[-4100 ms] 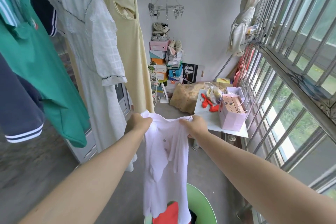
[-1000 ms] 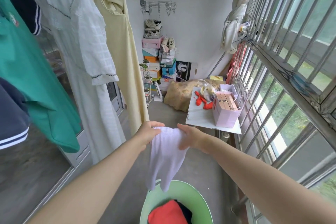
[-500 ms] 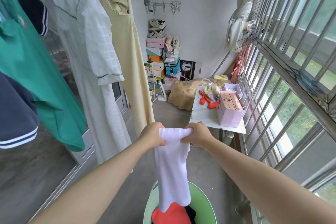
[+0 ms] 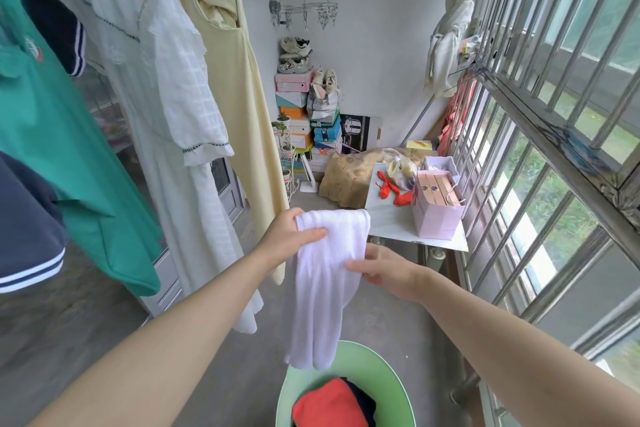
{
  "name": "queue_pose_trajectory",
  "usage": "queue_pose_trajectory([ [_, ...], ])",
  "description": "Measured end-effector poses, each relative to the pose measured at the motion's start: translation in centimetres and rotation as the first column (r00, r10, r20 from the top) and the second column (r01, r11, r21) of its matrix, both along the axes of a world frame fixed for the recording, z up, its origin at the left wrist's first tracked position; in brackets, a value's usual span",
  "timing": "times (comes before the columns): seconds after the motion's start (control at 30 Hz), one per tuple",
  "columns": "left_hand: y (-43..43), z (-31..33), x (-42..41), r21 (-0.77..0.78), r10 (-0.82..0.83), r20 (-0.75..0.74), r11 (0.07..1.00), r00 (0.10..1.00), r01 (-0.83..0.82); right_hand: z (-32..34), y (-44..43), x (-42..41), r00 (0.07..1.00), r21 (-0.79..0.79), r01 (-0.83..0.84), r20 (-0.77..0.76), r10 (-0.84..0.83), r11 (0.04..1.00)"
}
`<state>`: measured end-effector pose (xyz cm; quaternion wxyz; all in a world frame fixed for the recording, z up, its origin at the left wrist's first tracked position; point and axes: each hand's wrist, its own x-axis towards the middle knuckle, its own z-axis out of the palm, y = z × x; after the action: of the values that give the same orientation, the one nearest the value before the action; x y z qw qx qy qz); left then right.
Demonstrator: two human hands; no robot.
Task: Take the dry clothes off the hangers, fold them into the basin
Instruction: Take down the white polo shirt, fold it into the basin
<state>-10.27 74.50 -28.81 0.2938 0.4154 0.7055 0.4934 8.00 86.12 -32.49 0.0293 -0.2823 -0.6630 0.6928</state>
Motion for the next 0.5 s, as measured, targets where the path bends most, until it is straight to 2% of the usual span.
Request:
queue_pose_trajectory([
  [0.17,0.3,0.0,-0.5,0.065,0.102,0.051,0.992,0.994,-0.105,-1.4,-1.5,-0.2,1.0,0.041,-0.027,0.014,0.026,0.999],
  [0.3,0.2,-0.7,-1.3,0.1,0.18,0.219,0.974,0.959,-0.206,-1.0,-2.4,-0.7,0.991,-0.21,0.125,-0.017,-0.131,0.97],
  [0.43,0.2,-2.6,-2.7,-0.047,0.31,0.421,0.946,0.853,-0.32,0.3,-2.7,-0.7,0.975,-0.38,0.195,-0.025,-0.22,0.904],
  [0.5,0.0,-2.6,-3.0,-0.099,0.344,0.584,0.929,0.735,-0.356,1.0,-2.9,-0.9,0.969,-0.414,0.213,-0.025,-0.246,0.885],
])
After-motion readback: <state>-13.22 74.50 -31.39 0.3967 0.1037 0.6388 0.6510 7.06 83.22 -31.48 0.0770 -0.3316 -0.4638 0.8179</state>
